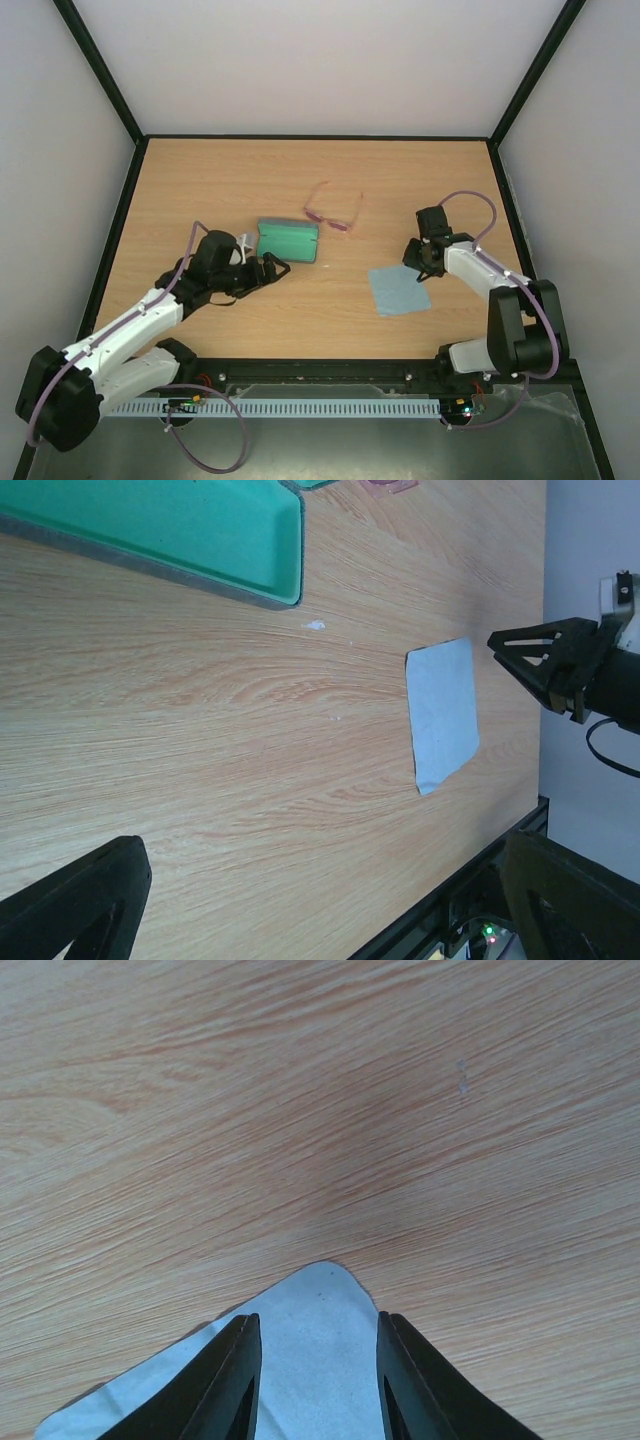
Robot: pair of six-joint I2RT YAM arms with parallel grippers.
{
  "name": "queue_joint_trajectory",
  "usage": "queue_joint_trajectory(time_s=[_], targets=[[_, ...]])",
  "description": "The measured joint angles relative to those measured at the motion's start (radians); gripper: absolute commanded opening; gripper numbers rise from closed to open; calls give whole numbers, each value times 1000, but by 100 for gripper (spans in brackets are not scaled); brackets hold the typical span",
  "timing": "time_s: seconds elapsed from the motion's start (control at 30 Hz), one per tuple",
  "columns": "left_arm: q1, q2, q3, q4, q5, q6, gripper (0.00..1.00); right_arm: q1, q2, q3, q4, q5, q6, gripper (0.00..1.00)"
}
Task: Organize the sunglasses
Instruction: Pick up the glasses cleaning cloth from the center of the board.
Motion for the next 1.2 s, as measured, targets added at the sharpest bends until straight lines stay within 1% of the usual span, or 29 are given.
queue_joint_trajectory(time_s=[0.27, 0.47, 0.63, 0.73, 0.8, 0.9, 0.97, 1.2], targets=[[-6, 26, -8, 51, 25, 2, 99, 0, 86, 0, 13, 10, 0, 32], [-8, 11, -11, 52, 32, 9, 99, 0, 122, 11, 16, 15, 0, 23], [-8, -13, -35, 56, 37, 8, 99, 0, 134, 15, 19, 20, 0, 21], [-8, -17, -53, 59, 43, 8, 99, 0, 142, 16, 35, 23, 0, 15], [-8, -18, -58, 58, 43, 8, 99, 2, 145, 17, 42, 28, 0, 8], [-8, -28, -59, 58, 46, 8, 99, 13, 149, 20, 46, 37, -2, 3], [-8, -42, -59, 58, 47, 8, 99, 32, 150, 23, 45, 45, -2, 1], [-8, -104, -59, 40, 47, 8, 99, 182, 108, 61, -5, 78, 16, 1]])
